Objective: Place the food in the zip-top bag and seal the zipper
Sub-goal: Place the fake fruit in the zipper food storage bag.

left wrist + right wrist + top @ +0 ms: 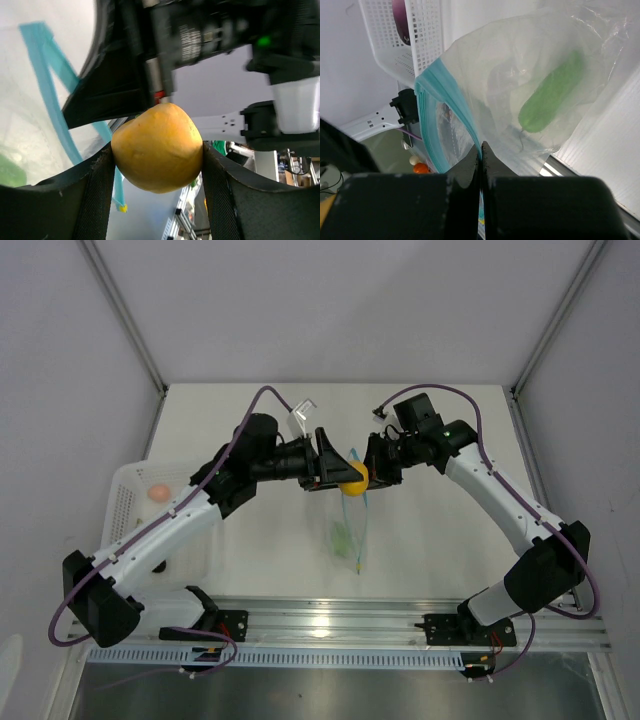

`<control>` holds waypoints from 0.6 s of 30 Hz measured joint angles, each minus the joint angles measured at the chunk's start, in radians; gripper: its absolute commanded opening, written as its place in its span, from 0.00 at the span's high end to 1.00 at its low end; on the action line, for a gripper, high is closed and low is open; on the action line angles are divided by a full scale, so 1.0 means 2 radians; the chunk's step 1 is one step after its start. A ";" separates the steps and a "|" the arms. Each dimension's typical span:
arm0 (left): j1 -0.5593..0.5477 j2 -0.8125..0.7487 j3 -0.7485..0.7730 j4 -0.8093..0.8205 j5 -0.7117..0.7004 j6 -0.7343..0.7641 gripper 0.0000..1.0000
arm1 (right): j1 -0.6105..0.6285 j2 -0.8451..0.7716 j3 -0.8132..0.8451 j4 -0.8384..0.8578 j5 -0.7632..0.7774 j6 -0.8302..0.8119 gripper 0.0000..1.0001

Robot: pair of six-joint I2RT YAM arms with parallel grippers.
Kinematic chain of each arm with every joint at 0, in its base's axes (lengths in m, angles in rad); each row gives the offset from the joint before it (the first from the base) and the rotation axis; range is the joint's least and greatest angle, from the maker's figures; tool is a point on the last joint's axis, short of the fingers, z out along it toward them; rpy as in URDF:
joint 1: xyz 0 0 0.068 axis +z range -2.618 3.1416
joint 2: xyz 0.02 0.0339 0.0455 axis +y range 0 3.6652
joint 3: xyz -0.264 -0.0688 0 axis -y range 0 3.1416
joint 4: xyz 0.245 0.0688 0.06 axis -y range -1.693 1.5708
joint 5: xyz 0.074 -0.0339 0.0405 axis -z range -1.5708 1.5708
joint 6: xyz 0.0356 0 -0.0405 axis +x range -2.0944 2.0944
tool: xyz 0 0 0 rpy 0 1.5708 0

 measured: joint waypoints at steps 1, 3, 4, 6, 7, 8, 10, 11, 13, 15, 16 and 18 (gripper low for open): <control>-0.004 0.008 0.001 -0.006 -0.001 0.001 0.99 | 0.000 -0.002 0.000 0.000 0.000 0.001 1.00; -0.011 0.023 0.006 -0.026 -0.003 0.005 0.99 | 0.000 -0.006 0.000 0.000 0.000 0.004 1.00; -0.014 0.031 0.013 -0.046 -0.009 0.009 0.99 | 0.000 -0.007 0.001 0.000 0.000 0.005 1.00; -0.018 0.043 0.028 -0.080 -0.017 0.018 0.99 | 0.000 -0.011 0.002 0.000 0.003 0.006 1.00; -0.019 0.047 0.035 -0.097 -0.025 0.024 1.00 | -0.002 -0.012 0.002 -0.001 0.004 0.006 1.00; -0.020 0.048 0.038 -0.108 -0.030 0.028 0.99 | -0.002 -0.013 0.003 -0.001 0.004 0.007 1.00; -0.020 0.049 0.044 -0.133 -0.044 0.035 0.99 | -0.002 -0.013 0.004 0.000 0.004 0.008 1.00; -0.020 0.050 0.048 -0.146 -0.053 0.039 0.99 | -0.002 -0.014 0.004 0.000 0.004 0.008 1.00; -0.021 0.053 0.060 -0.177 -0.068 0.047 1.00 | -0.002 -0.014 0.004 0.000 0.004 0.008 1.00; -0.021 0.060 0.076 -0.204 -0.084 0.058 0.99 | -0.002 -0.014 0.004 0.000 0.004 0.008 1.00; -0.022 0.064 0.083 -0.217 -0.093 0.063 0.93 | -0.002 -0.014 0.004 0.000 0.004 0.008 1.00; -0.023 0.070 0.090 -0.234 -0.104 0.068 0.76 | -0.002 -0.014 0.004 0.000 0.003 0.009 1.00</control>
